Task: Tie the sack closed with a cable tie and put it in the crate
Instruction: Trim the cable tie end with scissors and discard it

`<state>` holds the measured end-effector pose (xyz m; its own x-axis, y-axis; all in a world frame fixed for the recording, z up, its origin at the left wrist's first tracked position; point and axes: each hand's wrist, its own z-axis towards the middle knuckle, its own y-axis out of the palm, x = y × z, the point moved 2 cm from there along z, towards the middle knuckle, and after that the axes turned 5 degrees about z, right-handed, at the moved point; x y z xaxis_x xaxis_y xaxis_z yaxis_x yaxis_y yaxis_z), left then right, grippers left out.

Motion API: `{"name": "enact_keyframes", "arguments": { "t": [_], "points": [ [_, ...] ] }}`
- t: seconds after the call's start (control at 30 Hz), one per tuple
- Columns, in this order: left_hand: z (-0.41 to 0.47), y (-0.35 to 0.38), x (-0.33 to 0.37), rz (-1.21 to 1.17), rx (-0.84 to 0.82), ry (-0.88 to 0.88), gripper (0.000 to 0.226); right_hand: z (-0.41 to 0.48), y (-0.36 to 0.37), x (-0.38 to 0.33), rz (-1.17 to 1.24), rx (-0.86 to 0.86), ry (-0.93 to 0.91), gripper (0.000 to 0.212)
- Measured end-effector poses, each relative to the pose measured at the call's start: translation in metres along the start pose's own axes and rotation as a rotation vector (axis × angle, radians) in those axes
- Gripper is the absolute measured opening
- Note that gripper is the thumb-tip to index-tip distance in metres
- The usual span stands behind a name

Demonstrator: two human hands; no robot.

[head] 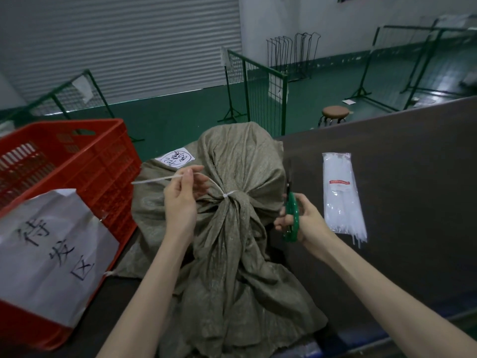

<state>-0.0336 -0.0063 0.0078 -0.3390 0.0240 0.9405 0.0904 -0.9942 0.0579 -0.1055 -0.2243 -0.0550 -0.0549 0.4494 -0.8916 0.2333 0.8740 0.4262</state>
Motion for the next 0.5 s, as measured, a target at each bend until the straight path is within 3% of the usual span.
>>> {"name": "enact_keyframes", "arguments": {
  "t": [0.37, 0.5],
  "points": [
    [0.015, -0.002, 0.021, 0.118, -0.082, 0.062, 0.030, 0.007, 0.034, -0.037, -0.969, -0.149, -0.324, 0.056],
    [0.015, -0.007, 0.020, 0.136, -0.067, 0.070, 0.031, 0.003, 0.039, -0.042, -1.159, -0.181, -0.289, 0.073]
  ]
}}
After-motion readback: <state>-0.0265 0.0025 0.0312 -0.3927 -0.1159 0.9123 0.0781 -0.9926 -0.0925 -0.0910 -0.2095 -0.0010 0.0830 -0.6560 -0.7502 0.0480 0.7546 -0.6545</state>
